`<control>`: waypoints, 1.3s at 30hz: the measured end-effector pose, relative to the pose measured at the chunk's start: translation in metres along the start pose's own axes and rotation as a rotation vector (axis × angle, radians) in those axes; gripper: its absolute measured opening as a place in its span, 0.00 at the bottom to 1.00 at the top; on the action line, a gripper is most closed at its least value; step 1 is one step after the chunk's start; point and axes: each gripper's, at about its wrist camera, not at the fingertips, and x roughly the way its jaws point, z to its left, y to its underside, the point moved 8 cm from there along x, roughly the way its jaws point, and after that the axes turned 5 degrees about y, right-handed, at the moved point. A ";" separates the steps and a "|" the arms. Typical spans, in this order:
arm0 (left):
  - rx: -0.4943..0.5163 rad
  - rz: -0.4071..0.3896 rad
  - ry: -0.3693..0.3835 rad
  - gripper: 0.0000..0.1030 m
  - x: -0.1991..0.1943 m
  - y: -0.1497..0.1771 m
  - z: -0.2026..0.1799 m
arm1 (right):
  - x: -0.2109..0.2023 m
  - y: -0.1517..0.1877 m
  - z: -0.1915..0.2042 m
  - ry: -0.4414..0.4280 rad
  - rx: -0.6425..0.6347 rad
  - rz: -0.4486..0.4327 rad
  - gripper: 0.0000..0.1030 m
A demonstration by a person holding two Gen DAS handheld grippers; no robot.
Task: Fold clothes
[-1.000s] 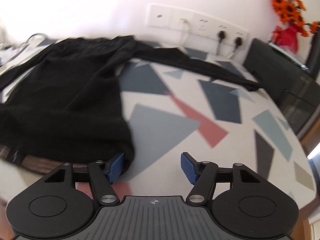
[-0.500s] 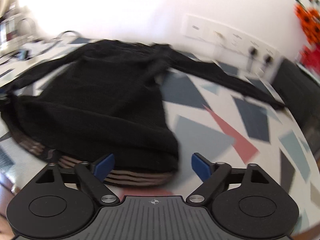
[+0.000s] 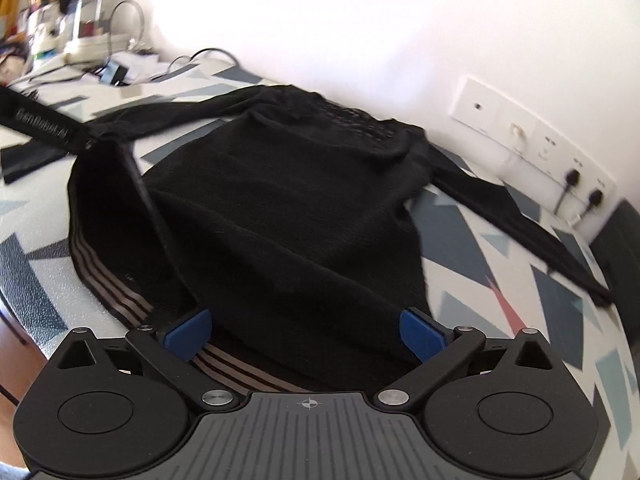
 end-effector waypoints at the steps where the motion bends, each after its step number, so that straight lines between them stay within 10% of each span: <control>1: -0.016 0.003 0.002 0.58 0.001 0.000 0.002 | 0.001 -0.001 0.001 0.005 -0.001 -0.001 0.97; 13: -0.102 0.036 -0.010 0.55 0.005 0.008 0.026 | 0.012 0.010 -0.055 0.277 0.088 0.033 0.91; 20: 0.037 0.049 -0.019 0.59 0.003 0.018 0.011 | -0.004 0.033 -0.090 0.332 0.199 0.027 0.52; 28: 0.040 0.060 -0.025 0.62 0.003 0.022 0.013 | -0.037 0.030 -0.104 0.409 0.297 -0.082 0.60; 39: 0.191 0.074 -0.016 0.66 -0.002 0.038 -0.010 | -0.020 0.050 -0.096 0.334 0.239 0.014 0.54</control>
